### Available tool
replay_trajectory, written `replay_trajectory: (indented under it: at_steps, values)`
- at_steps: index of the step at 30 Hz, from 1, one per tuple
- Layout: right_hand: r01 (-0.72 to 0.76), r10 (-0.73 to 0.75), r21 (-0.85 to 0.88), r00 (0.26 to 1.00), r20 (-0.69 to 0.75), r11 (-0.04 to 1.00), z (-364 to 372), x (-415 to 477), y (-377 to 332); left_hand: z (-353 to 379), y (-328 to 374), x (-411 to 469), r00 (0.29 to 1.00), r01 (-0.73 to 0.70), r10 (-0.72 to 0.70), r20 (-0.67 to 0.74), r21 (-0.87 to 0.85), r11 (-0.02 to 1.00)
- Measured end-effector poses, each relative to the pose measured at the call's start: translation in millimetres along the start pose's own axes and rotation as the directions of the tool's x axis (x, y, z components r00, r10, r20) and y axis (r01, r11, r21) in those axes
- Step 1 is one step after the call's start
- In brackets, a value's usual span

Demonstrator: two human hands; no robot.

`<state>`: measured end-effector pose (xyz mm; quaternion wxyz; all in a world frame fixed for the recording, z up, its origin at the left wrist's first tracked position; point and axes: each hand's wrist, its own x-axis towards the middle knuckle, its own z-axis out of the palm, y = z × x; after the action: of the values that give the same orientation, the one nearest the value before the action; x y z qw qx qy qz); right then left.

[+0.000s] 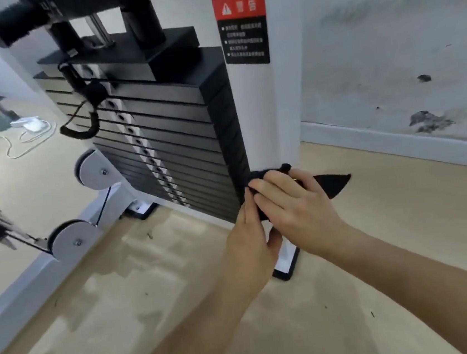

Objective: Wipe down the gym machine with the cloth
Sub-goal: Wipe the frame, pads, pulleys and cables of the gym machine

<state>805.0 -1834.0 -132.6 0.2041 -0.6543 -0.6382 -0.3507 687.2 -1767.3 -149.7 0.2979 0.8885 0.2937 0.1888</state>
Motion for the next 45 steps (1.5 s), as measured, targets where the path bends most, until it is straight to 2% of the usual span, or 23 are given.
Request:
replay_trajectory:
  at_steps: [2,5,8,12,13,17,19,20,21,22,23,24,25,29,30,33,34,35,37,39,40,42,45]
  values:
    - [0.222,-0.194,-0.109,0.956,0.221,0.969,13,-13,-1,15,-7,-7,0.983,0.184,-0.183,0.028,-0.04,0.982]
    - [0.478,-0.329,-0.139,0.759,0.562,0.867,43,-45,-11,35,-21,-29,0.92,0.366,-0.334,0.205,-0.143,0.92]
    - [0.527,-0.298,-0.095,0.611,0.733,0.845,80,-64,-28,45,-48,-48,0.899,0.401,-0.352,0.26,-0.164,0.902]
    - [0.485,-0.263,-0.028,0.52,0.813,0.874,103,-88,-44,49,-83,-60,0.866,0.443,-0.408,0.291,-0.065,0.894]
    - [0.45,-0.259,-0.021,0.551,0.793,0.893,98,-93,-42,50,-88,-62,0.862,0.458,-0.423,0.28,-0.07,0.886]
    - [0.15,-0.17,0.08,0.887,0.429,0.985,55,-120,0,56,-82,-52,0.876,0.451,-0.404,0.265,-0.149,0.88]
    - [-0.228,0.158,0.186,0.931,0.33,0.956,44,-130,22,63,-72,-39,0.869,0.466,-0.391,0.305,-0.236,0.853]
    - [-0.554,0.46,0.242,0.815,0.351,0.796,44,-128,24,66,-66,-32,0.862,0.48,-0.386,0.327,-0.289,0.828]
    - [-0.814,0.713,0.306,0.581,0.392,0.494,50,-123,19,69,-60,-25,0.86,0.49,-0.383,0.336,-0.336,0.805]
    - [-0.911,0.802,0.379,0.343,0.489,0.159,59,-114,9,72,-55,-20,0.86,0.496,-0.387,0.333,-0.365,0.788]
    - [-0.909,0.767,0.412,0.225,0.601,-0.056,70,-108,-6,73,-51,-16,0.86,0.499,-0.392,0.327,-0.379,0.779]
    - [-0.901,0.72,0.411,0.195,0.666,-0.136,80,-106,-26,74,-49,-13,0.859,0.501,-0.391,0.331,-0.379,0.778]
    - [-0.906,0.69,0.406,0.217,0.691,-0.122,90,-110,-45,73,-48,-14,0.858,0.496,-0.379,0.348,-0.363,0.789]
    - [-0.979,0.591,0.149,0.203,0.781,0.138,100,-138,-82,69,-52,-26,0.842,0.428,-0.316,0.438,-0.185,0.885]
    - [-0.988,0.589,0.123,0.156,0.793,0.096,101,-136,-75,67,-53,-27,0.839,0.41,-0.306,0.45,-0.154,0.899]
    - [-0.866,0.59,0.271,-0.035,0.807,-0.421,92,-103,-54,62,-48,-24,0.824,0.439,-0.33,0.461,-0.152,0.885]
    - [-0.791,0.614,0.357,-0.03,0.788,-0.497,87,-89,-51,60,-43,-23,0.822,0.464,-0.342,0.455,-0.187,0.866]
    - [-0.749,0.665,0.456,0.027,0.746,-0.481,80,-77,-52,57,-37,-22,0.838,0.46,-0.334,0.432,-0.23,0.858]
    - [-0.707,0.77,0.641,0.219,0.599,-0.297,62,-58,-57,49,-28,-19,0.907,0.32,-0.23,0.354,-0.223,0.921]
    - [-0.704,0.793,0.704,0.378,0.479,-0.09,55,-55,-60,32,-20,-14,0.926,0.078,-0.079,0.37,0.017,0.997]
    - [-0.724,0.786,0.689,0.422,0.451,-0.007,54,-59,-62,20,-17,-11,0.89,-0.031,-0.032,0.455,0.13,0.991]
    - [-0.847,0.753,0.529,0.385,0.534,0.059,53,-72,-59,-12,-18,-9,0.728,-0.273,-0.006,0.686,0.297,0.915]
    - [-0.978,0.611,0.169,0.209,0.764,0.123,57,-93,-58,-66,-25,-14,0.417,-0.599,-0.197,0.887,0.431,0.675]
